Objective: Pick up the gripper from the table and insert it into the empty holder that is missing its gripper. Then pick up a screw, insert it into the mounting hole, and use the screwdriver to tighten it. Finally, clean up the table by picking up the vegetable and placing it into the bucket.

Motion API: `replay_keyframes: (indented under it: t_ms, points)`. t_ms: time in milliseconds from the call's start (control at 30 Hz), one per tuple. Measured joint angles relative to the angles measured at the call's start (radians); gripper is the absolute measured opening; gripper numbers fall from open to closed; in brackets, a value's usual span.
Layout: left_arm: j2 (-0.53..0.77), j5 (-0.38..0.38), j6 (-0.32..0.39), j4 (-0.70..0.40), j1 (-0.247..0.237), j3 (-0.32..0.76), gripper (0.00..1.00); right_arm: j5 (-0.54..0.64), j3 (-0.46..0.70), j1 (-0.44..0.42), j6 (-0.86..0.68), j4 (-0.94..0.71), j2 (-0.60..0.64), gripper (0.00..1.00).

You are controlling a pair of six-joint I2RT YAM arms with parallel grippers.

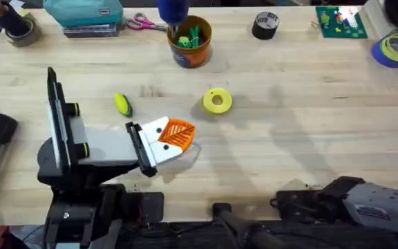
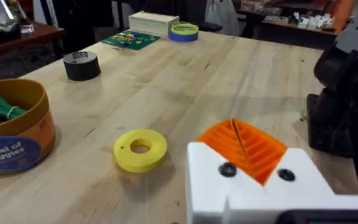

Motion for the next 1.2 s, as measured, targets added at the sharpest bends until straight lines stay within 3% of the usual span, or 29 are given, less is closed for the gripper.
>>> replay_keyframes:
  t_ms: [33, 233, 733, 1200]
  points:
    - [0.0, 0.0, 0.0, 0.0, 0.0, 0.0, 0.004, -0.054, -0.05, 0.012, 0.051, 0.113, 0.0, 0.025]
    - [0.0, 0.0, 0.0, 0.0, 0.0, 0.0, 0.004, -0.104, -0.135, 0.065, 0.109, 0.214, 0.0, 0.025]
    - [0.0, 0.0, 0.0, 0.0, 0.0, 0.0, 0.004, -0.183, -0.182, 0.217, 0.091, 0.231, 0.0, 0.025]
    - [0.0, 0.0, 0.0, 0.0, 0.0, 0.0, 0.004, -0.193, -0.304, 0.237, 0.051, 0.364, 0.0, 0.025]
